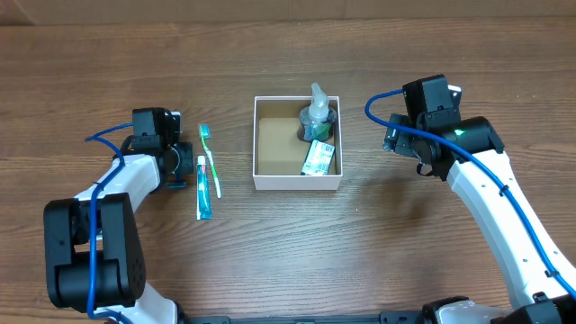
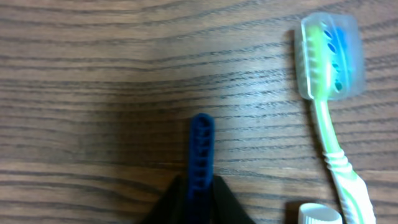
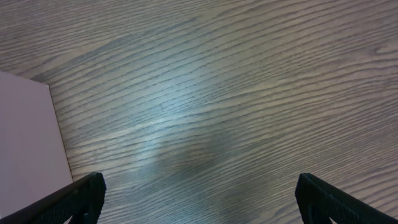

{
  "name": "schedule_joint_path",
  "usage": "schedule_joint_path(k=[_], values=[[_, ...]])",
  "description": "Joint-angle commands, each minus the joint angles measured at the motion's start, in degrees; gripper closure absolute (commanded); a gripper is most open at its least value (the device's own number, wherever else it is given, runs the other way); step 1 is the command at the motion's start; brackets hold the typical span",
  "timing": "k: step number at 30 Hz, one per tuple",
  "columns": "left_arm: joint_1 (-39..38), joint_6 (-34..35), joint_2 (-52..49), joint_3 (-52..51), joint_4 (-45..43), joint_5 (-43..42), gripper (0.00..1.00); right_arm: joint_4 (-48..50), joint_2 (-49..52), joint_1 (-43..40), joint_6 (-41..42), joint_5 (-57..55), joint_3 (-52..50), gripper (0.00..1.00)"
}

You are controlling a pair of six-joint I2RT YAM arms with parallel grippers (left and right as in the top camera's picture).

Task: Pack container
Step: 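Grasp the blue razor with the left gripper and lift it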

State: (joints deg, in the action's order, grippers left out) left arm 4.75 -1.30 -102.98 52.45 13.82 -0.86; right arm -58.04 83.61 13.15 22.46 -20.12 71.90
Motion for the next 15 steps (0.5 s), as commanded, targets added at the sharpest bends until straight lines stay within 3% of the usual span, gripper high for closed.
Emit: schedule_joint_path(k=[1, 9, 15], values=[[0.11, 0.04, -1.46, -1.57, 1.33, -0.31, 0.94, 0.26, -0.98, -0.15, 0.31, -0.81, 1.25, 0.00], [0.11, 0.22, -1.40, 1.38, 3.21, -0.31, 0.96, 0.26, -0.98, -0.15, 0.31, -0.81, 1.25, 0.00], [0.09, 0.59, 1.14, 9.79, 12.22, -1.38, 0.95, 0.26, -0.98, -0.15, 0.31, -0.81, 1.25, 0.00]])
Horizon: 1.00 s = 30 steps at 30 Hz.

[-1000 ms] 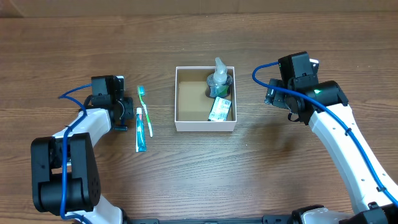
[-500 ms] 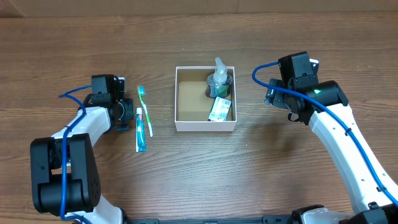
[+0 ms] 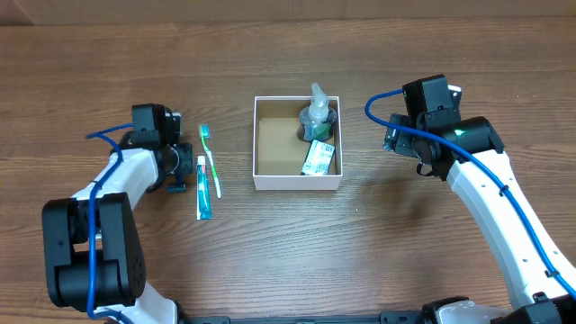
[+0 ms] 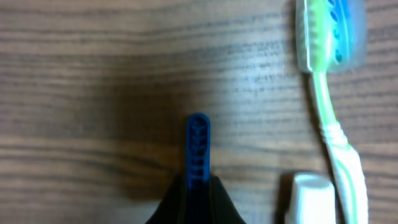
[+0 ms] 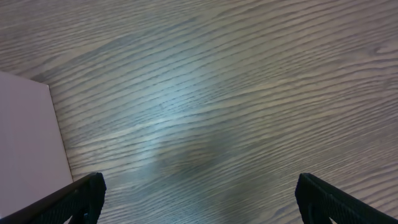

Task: Pack container
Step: 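Grasp the blue razor with the left gripper and lift it, then carry the razor into the box and open the left gripper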

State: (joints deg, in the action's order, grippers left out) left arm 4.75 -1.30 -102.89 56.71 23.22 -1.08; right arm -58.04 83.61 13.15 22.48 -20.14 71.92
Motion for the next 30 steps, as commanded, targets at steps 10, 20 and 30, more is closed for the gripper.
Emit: schedule_joint_path(k=[10, 20, 30], values=[[-0.87, 11.76, 9.38, 18.75, 13.46, -12.85, 0.93, 0.26, -0.98, -0.15, 0.28, -0.79, 1.22, 0.00], [-10.67, 24.15, 13.03, 20.37, 10.73, -18.03, 0.93, 0.26, -0.98, -0.15, 0.28, -0.79, 1.22, 0.00], [-25.59, 31.82, 12.98, 20.35, 5.86, -9.94, 0.93, 0.26, -0.98, -0.15, 0.28, -0.79, 1.22, 0.00]])
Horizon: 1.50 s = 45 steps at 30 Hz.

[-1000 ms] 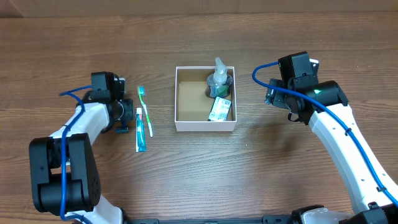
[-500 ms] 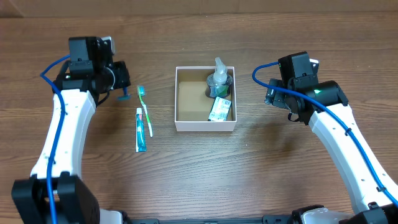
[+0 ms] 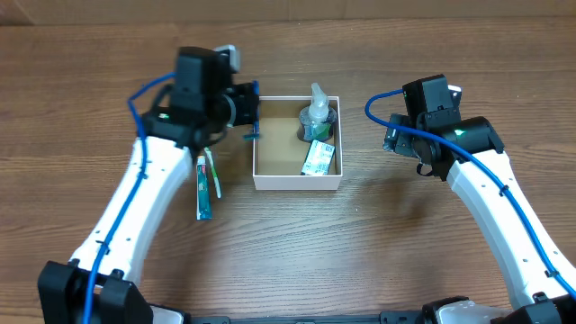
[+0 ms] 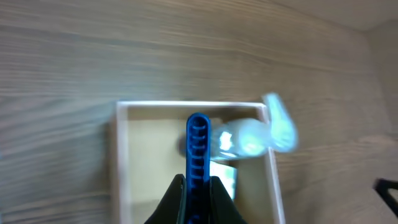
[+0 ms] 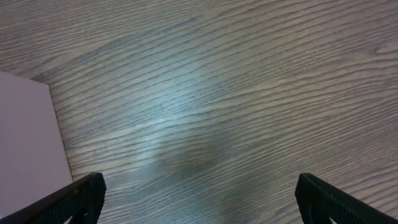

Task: Pack container
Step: 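Carry the razor into the box and open the left gripper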

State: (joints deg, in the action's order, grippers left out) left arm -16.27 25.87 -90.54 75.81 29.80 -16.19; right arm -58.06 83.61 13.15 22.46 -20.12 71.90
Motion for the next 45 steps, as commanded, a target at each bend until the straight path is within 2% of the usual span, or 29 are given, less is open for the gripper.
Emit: schedule_joint_path(k=[1, 8, 13, 24, 27, 33, 34, 35, 36, 37, 41, 45], values=[[-6.08, 4.90, 0.55, 1.25, -0.96, 7.08, 0.93, 0.28, -0.98, -0.15, 0.31, -0.81, 1.25, 0.00], [-14.19, 8.66, -1.18, 1.22, -1.07, 21.09, 0.92, 0.28, -0.98, -0.15, 0.31, -0.81, 1.25, 0.00], [-14.93, 11.72, -4.48, 1.22, -0.94, 22.73, 0.91, 0.28, -0.98, -0.15, 0.31, -0.81, 1.25, 0.00], [-14.82, 11.43, -12.41, 1.22, -1.64, 27.36, 0.92, 0.31, -0.98, -0.15, 0.31, -0.81, 1.25, 0.00], [-14.82, 11.41, -13.29, 1.22, -1.55, 30.18, 0.89, 0.31, -0.98, -0.15, 0.31, -0.81, 1.25, 0.00], [-14.80, 11.37, -13.29, 1.22, -1.77, 30.36, 0.87, 0.28, -0.98, -0.15, 0.31, -0.81, 1.25, 0.00], [-14.82, 11.37, -13.29, 1.22, -1.77, 30.34, 0.84, 0.28, -0.98, -0.15, 0.31, -0.81, 1.25, 0.00], [-14.82, 11.37, -13.29, 1.22, -1.77, 30.32, 0.74, 0.28, -0.98, -0.15, 0.31, -0.81, 1.25, 0.00], [-14.82, 11.37, -13.29, 1.25, -1.77, 30.32, 0.57, 0.28, -0.98, -0.15, 0.31, -0.81, 1.25, 0.00], [-14.82, 11.30, -13.25, 1.25, -1.77, 30.32, 0.45, 0.28, -0.98, -0.15, 0.31, -0.81, 1.25, 0.00], [-14.64, 6.67, -11.43, 2.89, -0.55, 31.67, 0.41, 0.28, -0.98, -0.15, 0.31, -0.81, 1.25, 0.00], [-13.92, 6.23, -6.84, 8.31, 9.31, 34.73, 0.40, 0.28, -0.98, -0.15, 0.31, -0.81, 1.25, 0.00]])
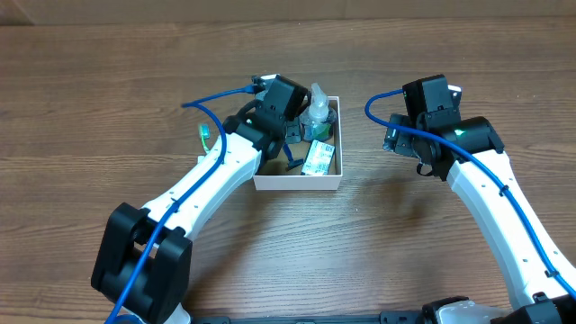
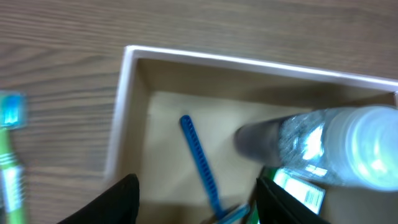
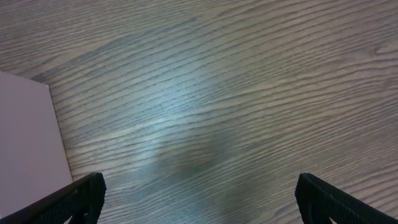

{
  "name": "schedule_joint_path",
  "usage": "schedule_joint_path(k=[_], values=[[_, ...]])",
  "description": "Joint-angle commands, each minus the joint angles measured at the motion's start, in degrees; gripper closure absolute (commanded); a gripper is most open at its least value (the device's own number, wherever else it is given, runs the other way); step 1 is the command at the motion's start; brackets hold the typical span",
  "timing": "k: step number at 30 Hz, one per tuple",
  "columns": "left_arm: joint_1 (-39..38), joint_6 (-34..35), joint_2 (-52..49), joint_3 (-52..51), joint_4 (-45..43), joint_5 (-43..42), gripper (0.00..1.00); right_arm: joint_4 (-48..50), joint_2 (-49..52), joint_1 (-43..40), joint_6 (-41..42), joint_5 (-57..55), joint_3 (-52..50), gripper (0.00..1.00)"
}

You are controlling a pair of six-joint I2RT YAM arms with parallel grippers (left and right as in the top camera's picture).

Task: Pack container
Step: 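Carry the razor into the box and open the left gripper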

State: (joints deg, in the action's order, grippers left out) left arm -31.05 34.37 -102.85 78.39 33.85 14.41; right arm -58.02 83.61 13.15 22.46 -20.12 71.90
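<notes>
The white box [image 1: 297,184] stands mid-table. Inside it lies a blue ribbed razor [image 2: 199,163], slanted on the floor of the box [image 2: 127,106], also seen from overhead as the razor [image 1: 292,162]. My left gripper [image 2: 196,202] hovers over the box, open, with the razor loose between its spread fingers [image 2: 121,199]; overhead the left gripper [image 1: 283,133] is above the box's middle. A clear pump bottle [image 1: 317,110] and a green-white packet [image 1: 317,158] fill the box's right side. My right gripper [image 3: 198,199] is open over bare wood, right of the box.
A green toothbrush [image 1: 203,137] lies left of the box, mostly hidden under my left arm; its capped head [image 2: 9,118] shows in the left wrist view. The right arm [image 1: 468,153] stands to the right of the box.
My left gripper was shut on the blue razor at the box's left wall. Now it is open over the box's middle and the razor lies inside.
My left gripper was shut on the blue razor on the table far left, beside the toothbrush and a tube. Later it held the razor at the box's left edge. Now the razor lies in the box and the gripper is open. The right arm stayed still.
</notes>
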Motion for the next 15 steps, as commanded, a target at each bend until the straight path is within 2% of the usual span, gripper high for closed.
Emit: schedule_joint_path(k=[1, 7, 11, 15], values=[[1.16, -2.25, 6.80, 7.13, 8.61, 4.22, 0.39, 0.26, -0.98, -0.15, 0.31, -0.81, 1.25, 0.00], [2.58, -1.60, 14.56, 9.86, 25.83, 4.26, 0.35, 0.26, -0.98, -0.15, 0.31, -0.81, 1.25, 0.00], [2.64, 2.10, 15.98, 9.81, 37.29, 6.38, 0.29, 0.24, -0.98, -0.15, 0.31, -0.81, 1.25, 0.00], [2.62, 6.47, 15.98, 6.08, 42.14, 9.38, 0.27, 0.24, -0.98, -0.15, 0.31, -0.81, 1.25, 0.00]])
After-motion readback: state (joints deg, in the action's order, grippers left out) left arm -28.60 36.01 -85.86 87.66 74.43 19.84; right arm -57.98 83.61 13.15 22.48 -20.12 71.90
